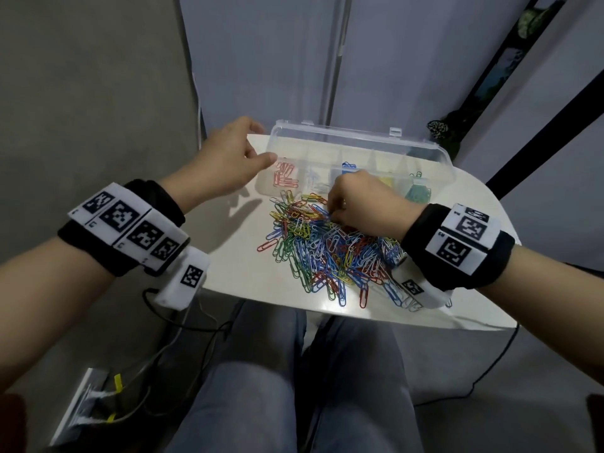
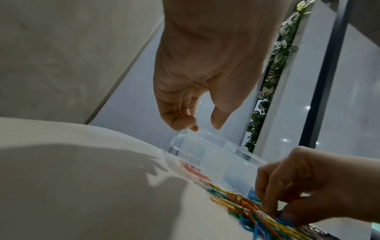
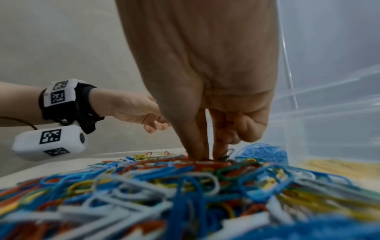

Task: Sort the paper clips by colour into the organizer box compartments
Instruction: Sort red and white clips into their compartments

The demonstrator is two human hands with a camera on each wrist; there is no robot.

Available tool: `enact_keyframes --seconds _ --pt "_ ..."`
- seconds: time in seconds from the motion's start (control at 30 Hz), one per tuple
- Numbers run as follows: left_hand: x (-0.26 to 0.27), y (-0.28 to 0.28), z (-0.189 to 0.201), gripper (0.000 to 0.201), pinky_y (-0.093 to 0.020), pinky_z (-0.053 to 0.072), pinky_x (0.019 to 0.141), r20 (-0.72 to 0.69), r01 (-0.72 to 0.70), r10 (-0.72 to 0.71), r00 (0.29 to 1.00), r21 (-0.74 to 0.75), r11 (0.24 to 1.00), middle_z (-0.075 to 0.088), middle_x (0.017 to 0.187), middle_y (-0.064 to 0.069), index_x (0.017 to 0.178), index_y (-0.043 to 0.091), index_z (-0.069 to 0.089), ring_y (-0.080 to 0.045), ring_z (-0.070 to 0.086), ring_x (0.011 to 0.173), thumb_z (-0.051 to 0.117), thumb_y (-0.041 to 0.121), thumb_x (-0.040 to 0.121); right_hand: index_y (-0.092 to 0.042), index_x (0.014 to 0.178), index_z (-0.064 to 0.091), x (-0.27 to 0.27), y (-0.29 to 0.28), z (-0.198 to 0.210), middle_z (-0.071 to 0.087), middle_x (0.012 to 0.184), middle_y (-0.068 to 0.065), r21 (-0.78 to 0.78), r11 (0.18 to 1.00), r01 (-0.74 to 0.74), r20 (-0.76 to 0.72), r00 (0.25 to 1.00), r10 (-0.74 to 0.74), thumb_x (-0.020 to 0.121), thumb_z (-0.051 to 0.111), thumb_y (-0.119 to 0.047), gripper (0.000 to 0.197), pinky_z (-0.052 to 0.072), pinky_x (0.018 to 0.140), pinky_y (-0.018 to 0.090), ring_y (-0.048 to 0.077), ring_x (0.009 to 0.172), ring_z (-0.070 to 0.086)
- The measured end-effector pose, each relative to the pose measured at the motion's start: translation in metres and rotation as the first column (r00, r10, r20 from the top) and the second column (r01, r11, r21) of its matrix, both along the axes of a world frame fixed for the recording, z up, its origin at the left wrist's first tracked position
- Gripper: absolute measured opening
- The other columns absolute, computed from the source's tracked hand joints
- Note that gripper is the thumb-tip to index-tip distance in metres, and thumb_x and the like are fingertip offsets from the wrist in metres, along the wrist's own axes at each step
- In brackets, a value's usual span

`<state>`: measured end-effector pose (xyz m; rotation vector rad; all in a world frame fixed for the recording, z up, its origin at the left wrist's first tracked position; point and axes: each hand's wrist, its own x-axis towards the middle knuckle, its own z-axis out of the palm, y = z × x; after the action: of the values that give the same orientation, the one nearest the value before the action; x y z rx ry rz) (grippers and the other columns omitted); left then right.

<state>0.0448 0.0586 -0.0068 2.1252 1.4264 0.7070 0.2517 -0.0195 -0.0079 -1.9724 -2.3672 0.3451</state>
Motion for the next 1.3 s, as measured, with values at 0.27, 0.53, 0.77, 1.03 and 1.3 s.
enact_keyframes --seconds 0.27,0.53,0.77,1.03,1.3 --pt "0.008 0.002 -0.003 0.047 -0.023 0.04 0.057 0.06 0.093 -0.088 0.994 -0.092 0.991 0.072 0.089 -0.008 0.142 0.017 0.046 -0.004 0.051 0.056 0.057 0.026 0.097 -0.004 0.073 0.075 0.003 0.0 0.009 0.066 0.064 0.003 -0.062 0.984 0.169 -0.282 0.942 -0.18 0.071 0.082 -0.006 0.008 0.039 0.045 0.009 0.004 0.05 0.052" --pt "0.01 0.006 0.001 0.031 -0.024 0.039 0.055 0.085 0.117 -0.109 0.99 -0.096 0.989 0.074 0.085 -0.006 0.125 0.014 0.061 -0.007 0.047 0.049 0.056 0.026 0.097 -0.008 0.075 0.076 -0.007 0.004 0.009 0.071 0.068 0.005 -0.17 0.98 0.109 -0.273 0.95 -0.153 0.071 0.083 -0.009 0.008 0.046 0.049 0.018 0.009 0.052 0.057" --pt "0.011 0.011 0.004 0.041 -0.026 0.039 0.059 0.061 0.085 -0.08 0.995 -0.092 0.992 0.073 0.083 -0.003 0.133 0.013 0.056 -0.005 0.051 0.056 0.056 0.03 0.096 -0.002 0.079 0.075 -0.015 0.005 0.005 0.07 0.069 0.009 -0.135 0.987 0.081 -0.233 0.966 -0.111 0.075 0.08 -0.006 0.008 0.049 0.045 0.018 0.017 0.052 0.061" --pt "0.015 0.016 0.003 0.048 -0.026 0.041 0.08 0.012 0.041 -0.041 0.999 -0.075 0.996 0.074 0.084 -0.008 0.138 0.006 0.05 -0.016 0.057 0.079 0.059 0.028 0.095 -0.005 0.077 0.077 0.002 0.005 0.016 0.07 0.067 0.007 -0.163 0.97 0.181 -0.384 0.894 -0.232 0.07 0.082 -0.002 0.009 0.042 0.044 0.01 -0.001 0.043 0.054" --pt "0.016 0.017 0.004 0.048 -0.022 0.037 0.077 -0.005 0.046 -0.046 0.999 -0.097 0.994 0.073 0.087 -0.012 0.137 0.003 0.05 -0.016 0.055 0.076 0.058 0.026 0.096 0.0 0.076 0.076 0.021 -0.006 0.032 0.056 0.04 -0.007 -0.205 0.951 0.231 -0.445 0.844 -0.3 0.076 0.077 -0.003 0.003 0.03 0.036 0.012 0.003 0.032 0.037"
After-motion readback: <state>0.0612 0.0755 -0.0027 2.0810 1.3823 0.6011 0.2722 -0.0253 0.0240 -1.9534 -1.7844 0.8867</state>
